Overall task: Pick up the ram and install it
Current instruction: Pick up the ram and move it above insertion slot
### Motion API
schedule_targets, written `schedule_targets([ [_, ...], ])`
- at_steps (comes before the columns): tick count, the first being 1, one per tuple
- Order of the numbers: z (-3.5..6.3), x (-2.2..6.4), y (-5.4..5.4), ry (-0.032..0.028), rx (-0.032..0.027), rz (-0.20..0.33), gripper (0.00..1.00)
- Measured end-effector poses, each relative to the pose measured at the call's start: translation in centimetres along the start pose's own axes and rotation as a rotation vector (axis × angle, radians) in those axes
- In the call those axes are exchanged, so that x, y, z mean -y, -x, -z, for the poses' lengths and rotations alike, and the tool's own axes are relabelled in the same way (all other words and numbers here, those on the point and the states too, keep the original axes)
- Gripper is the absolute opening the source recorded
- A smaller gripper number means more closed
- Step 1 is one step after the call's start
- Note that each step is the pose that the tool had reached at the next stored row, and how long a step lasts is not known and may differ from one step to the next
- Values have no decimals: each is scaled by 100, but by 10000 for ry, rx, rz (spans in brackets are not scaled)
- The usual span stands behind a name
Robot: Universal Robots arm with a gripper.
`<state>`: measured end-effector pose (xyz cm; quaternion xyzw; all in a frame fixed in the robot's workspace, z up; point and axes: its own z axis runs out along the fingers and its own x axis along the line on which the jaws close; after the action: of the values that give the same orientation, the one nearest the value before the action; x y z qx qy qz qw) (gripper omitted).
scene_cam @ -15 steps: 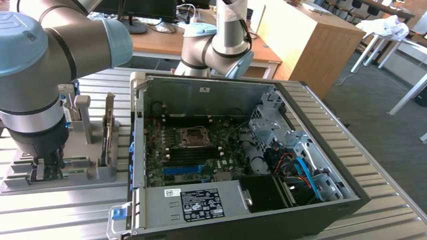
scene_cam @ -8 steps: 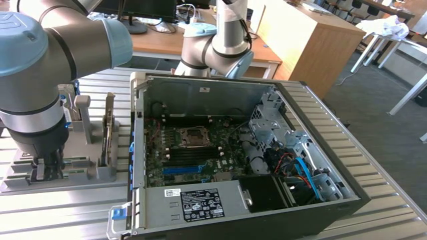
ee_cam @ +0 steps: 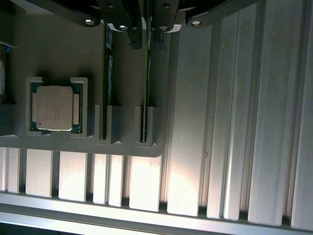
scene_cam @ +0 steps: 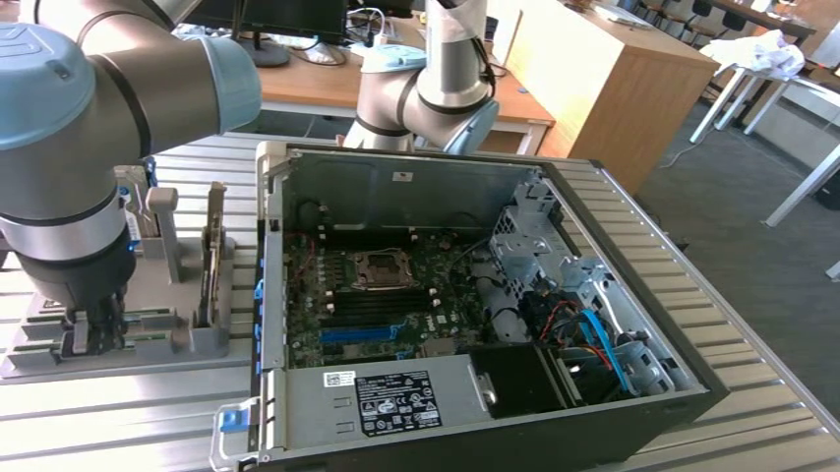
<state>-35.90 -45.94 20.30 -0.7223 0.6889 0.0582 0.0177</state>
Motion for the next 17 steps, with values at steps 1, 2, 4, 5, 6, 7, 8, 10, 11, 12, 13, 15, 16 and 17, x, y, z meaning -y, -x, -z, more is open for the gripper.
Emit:
schedule_targets([
  [1,-1,0,6,0,-2,0,23],
  [2,-2,1,10,0,-2,0,23],
  [4,-4,2,19,-1,-1,0,23],
  [5,-5,2,22,-1,-1,1,23],
  [6,-6,2,21,1,-7,1,23],
  [7,-7,3,22,1,-18,0,23],
  [8,-9,2,22,3,-24,-1,23],
  [10,-12,2,22,1,-25,-1,23],
  [11,-12,2,22,1,-24,-1,23],
  [12,-12,2,22,2,-24,-1,23],
  [13,-13,2,22,1,-24,-1,23],
  [15,-13,2,22,1,-24,-1,23],
  [16,-13,2,22,0,-24,-1,23],
  [17,-13,2,22,1,-24,-1,23],
])
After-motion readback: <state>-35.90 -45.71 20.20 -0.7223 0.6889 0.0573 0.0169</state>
